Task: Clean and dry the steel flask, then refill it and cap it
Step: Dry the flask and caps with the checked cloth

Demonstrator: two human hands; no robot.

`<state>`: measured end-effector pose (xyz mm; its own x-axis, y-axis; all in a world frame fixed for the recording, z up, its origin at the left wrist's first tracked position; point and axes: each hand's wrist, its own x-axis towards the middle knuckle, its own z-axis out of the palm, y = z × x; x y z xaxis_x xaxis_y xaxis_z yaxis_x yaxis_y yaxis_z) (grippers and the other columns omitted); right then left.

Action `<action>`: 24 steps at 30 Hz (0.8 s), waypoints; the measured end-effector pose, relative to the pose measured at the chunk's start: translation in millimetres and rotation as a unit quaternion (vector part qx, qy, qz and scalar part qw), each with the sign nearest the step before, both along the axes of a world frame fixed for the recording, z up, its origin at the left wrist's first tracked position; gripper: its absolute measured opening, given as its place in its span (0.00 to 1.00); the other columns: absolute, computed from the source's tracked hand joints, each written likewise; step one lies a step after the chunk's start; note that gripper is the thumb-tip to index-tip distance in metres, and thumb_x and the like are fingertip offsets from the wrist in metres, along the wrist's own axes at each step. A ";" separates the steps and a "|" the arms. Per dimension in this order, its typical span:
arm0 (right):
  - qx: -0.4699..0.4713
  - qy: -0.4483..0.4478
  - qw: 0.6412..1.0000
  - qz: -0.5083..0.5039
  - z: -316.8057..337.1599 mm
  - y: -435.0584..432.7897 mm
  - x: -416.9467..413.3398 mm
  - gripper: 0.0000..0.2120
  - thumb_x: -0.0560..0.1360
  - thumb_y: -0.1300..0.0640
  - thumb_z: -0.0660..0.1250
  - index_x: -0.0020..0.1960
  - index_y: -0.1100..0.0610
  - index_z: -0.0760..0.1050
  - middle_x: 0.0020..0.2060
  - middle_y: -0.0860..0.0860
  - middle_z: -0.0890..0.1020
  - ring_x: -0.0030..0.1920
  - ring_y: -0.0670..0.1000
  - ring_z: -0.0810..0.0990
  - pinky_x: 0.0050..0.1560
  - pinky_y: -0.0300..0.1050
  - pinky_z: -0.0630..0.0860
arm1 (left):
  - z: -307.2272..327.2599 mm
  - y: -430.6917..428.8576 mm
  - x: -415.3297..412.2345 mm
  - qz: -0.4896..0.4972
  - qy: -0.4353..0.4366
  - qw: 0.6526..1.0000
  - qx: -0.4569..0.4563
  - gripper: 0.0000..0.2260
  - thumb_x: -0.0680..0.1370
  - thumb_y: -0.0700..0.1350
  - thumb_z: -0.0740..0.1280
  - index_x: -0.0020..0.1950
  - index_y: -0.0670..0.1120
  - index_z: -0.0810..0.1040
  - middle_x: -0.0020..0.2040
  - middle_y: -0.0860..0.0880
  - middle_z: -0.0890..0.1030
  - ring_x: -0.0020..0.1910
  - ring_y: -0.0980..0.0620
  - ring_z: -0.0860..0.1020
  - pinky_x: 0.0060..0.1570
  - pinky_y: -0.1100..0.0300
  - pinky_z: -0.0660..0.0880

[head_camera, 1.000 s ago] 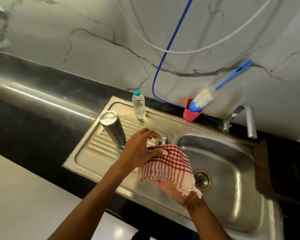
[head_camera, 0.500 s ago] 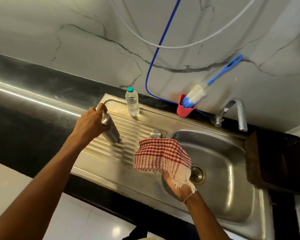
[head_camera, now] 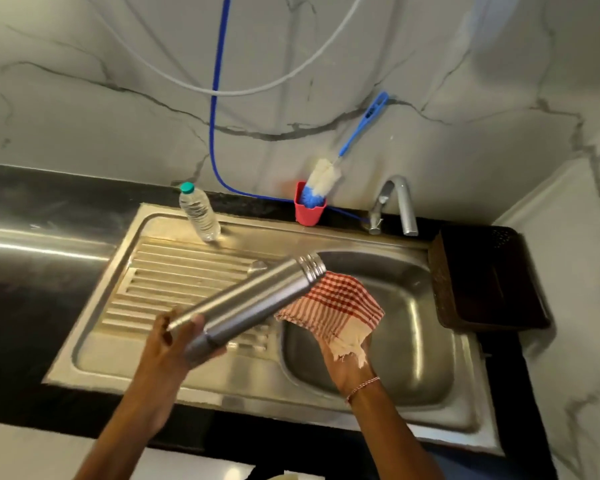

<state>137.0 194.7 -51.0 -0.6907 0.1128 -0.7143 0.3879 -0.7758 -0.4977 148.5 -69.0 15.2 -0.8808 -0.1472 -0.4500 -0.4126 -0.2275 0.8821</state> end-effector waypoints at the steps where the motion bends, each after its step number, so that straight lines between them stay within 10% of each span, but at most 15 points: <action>1: -0.026 0.024 0.999 -0.011 9.4 2.2 -3.7 0.28 0.58 0.39 0.80 0.45 0.57 0.76 0.30 0.47 0.84 0.35 0.43 0.82 0.49 0.40 0.80 | -7.7 14.0 5.1 -0.003 -0.014 1.000 0.007 0.35 0.61 0.62 0.84 0.56 0.45 0.74 0.61 0.37 0.79 0.59 0.35 0.82 0.50 0.43 0.83; 5: -0.075 0.071 0.994 -0.026 24.9 16.0 -20.3 0.19 0.75 0.46 0.65 0.55 0.59 0.83 0.54 0.57 0.85 0.53 0.56 0.83 0.57 0.50 0.80 | -16.1 55.1 21.9 -0.040 -0.066 0.996 0.048 0.24 0.73 0.51 0.73 0.62 0.39 0.72 0.53 0.33 0.82 0.43 0.33 0.84 0.38 0.48 0.85; 11: -0.016 0.130 0.991 0.002 24.4 33.0 -10.8 0.49 0.53 0.40 0.86 0.67 0.60 0.75 0.60 0.59 0.82 0.62 0.59 0.79 0.68 0.60 0.74 | -13.1 75.5 19.6 -0.093 -0.078 0.991 0.062 0.20 0.75 0.51 0.68 0.61 0.40 0.73 0.46 0.34 0.79 0.31 0.40 0.79 0.27 0.53 0.79; 16: -0.077 0.162 0.984 0.016 22.5 50.8 -9.3 0.48 0.50 0.39 0.86 0.65 0.58 0.79 0.64 0.59 0.79 0.72 0.63 0.70 0.75 0.69 0.59 | 8.0 81.0 10.1 -0.159 -0.060 0.985 0.016 0.42 0.62 0.68 0.80 0.61 0.41 0.73 0.39 0.37 0.78 0.31 0.41 0.75 0.24 0.56 0.72; 21: -0.061 0.169 0.983 0.028 30.4 61.1 -8.7 0.57 0.50 0.37 0.86 0.67 0.68 0.70 0.61 0.67 0.71 0.59 0.69 0.69 0.62 0.80 0.67 | 15.8 81.8 1.9 -0.182 -0.156 0.968 0.072 0.31 0.77 0.63 0.65 0.66 0.38 0.75 0.38 0.35 0.74 0.21 0.49 0.67 0.19 0.66 0.62; 24: -0.065 0.187 0.980 0.032 44.2 64.2 -14.7 0.53 0.52 0.38 0.86 0.67 0.64 0.70 0.57 0.65 0.73 0.56 0.68 0.72 0.41 0.61 0.83 | 18.3 87.7 -1.0 -0.172 -0.171 0.964 0.106 0.27 0.79 0.62 0.63 0.66 0.42 0.77 0.46 0.32 0.78 0.22 0.49 0.67 0.20 0.65 0.62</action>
<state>122.3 258.9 -6.8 -0.9098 -0.0154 -0.4147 0.2476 -0.8221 -0.5126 147.5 18.7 33.6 -0.6561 0.2554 -0.7101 -0.7541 -0.1860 0.6299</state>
